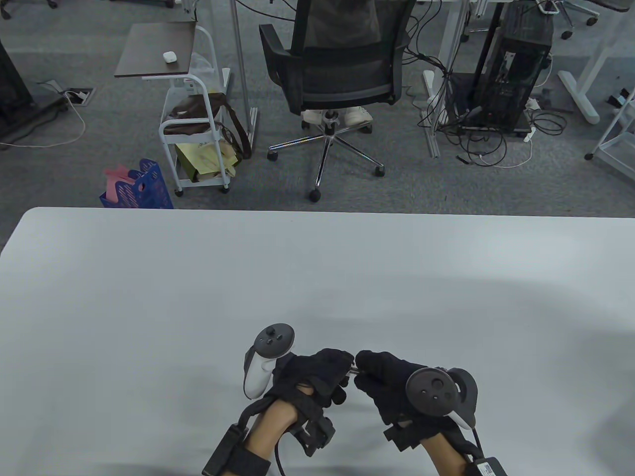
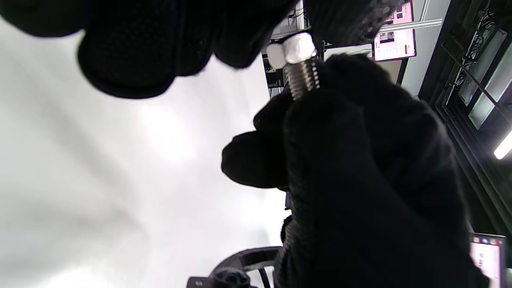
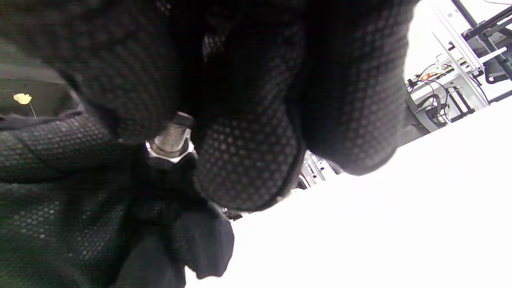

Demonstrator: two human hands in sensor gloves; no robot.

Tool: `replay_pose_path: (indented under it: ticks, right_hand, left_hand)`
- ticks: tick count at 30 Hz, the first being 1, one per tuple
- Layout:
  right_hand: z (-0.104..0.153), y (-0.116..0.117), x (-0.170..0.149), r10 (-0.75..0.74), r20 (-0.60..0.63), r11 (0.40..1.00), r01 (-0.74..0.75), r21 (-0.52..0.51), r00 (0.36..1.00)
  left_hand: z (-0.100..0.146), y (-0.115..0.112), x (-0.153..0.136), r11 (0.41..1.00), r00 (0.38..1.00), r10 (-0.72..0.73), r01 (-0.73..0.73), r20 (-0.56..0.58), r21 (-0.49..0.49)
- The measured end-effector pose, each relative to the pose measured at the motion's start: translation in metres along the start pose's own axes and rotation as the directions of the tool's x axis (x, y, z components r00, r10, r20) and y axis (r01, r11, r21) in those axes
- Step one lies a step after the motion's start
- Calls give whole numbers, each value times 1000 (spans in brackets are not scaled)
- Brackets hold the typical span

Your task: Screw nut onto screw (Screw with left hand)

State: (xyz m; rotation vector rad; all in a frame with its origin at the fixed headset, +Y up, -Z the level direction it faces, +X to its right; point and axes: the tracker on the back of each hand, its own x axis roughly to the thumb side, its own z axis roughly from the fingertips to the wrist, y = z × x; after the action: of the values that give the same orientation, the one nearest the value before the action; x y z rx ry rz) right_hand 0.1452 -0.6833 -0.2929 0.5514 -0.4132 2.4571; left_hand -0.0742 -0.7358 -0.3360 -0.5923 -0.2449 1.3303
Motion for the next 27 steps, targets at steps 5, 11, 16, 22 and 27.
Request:
replay_pose_path:
  ticks: [5,11,16,22,27]
  right_hand:
    - [0,1,0,12,1,1000,-12,8,1000]
    - [0,0,1,-26,-6,1000,26,-1,1000]
    - [0,0,2,2,4,1000,-2,4,1000]
    - [0,-1,1,-11,-7,1000,11,-4,1000]
    - [0,-1,0,-7,-6,1000,7,-2,1000]
  left_hand:
    - [-2,-3,4,995,1000,-5,6,9,-99]
    - [1,2,2,999,999,36,-36,24,9]
    - [-1,-1,1,1000,1000,12,-12,7,-29]
    - [-1,-3,3,996,999,31,-29,18,-87]
    - [0,-2,0,999,1000,19,-19,-1,-29]
